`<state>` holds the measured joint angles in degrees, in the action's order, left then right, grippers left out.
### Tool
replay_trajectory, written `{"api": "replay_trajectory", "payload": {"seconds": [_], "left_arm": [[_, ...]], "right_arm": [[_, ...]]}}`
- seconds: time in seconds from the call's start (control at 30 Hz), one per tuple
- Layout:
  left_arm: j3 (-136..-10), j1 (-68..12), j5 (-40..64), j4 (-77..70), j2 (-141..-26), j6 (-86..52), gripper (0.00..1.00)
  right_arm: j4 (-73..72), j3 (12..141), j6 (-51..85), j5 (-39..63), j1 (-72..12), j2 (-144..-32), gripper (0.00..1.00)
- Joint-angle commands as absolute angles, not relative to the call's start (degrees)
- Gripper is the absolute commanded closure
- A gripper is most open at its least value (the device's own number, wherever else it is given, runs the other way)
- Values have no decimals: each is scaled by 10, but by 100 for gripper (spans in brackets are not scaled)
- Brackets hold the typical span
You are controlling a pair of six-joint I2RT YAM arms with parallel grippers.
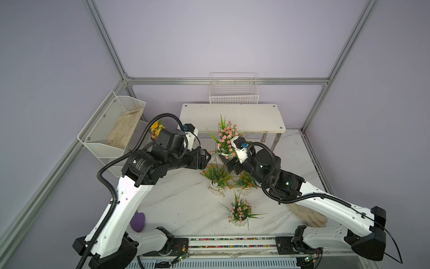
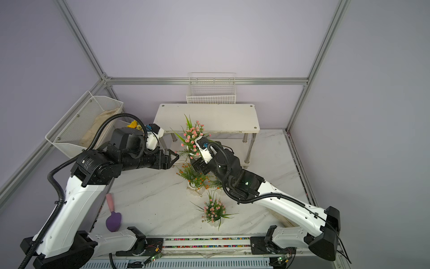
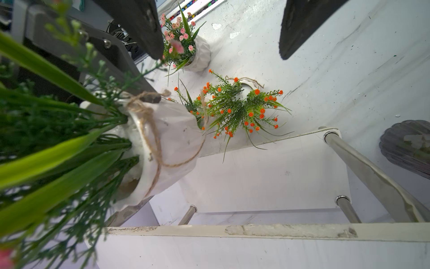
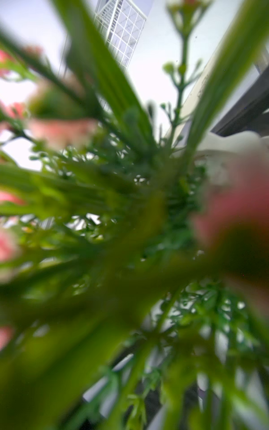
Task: Place the baby's breath potted plants on the rack by color
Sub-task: Place the baby's breath potted plant on the rack.
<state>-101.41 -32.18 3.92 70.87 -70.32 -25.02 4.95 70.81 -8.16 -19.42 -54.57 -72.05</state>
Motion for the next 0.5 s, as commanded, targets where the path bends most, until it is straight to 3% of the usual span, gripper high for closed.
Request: {"api": "replay_trajectory", "payload": {"seconds": [0.0, 0.47], "left_arm": [[-985, -317, 15, 682, -677, -260, 21], [-924, -317, -3, 671, -620, -259, 19]], "right_arm": [[26, 759, -76, -210, -533, -728, 42], [74, 907, -76, -224, -456, -782, 40]]}}
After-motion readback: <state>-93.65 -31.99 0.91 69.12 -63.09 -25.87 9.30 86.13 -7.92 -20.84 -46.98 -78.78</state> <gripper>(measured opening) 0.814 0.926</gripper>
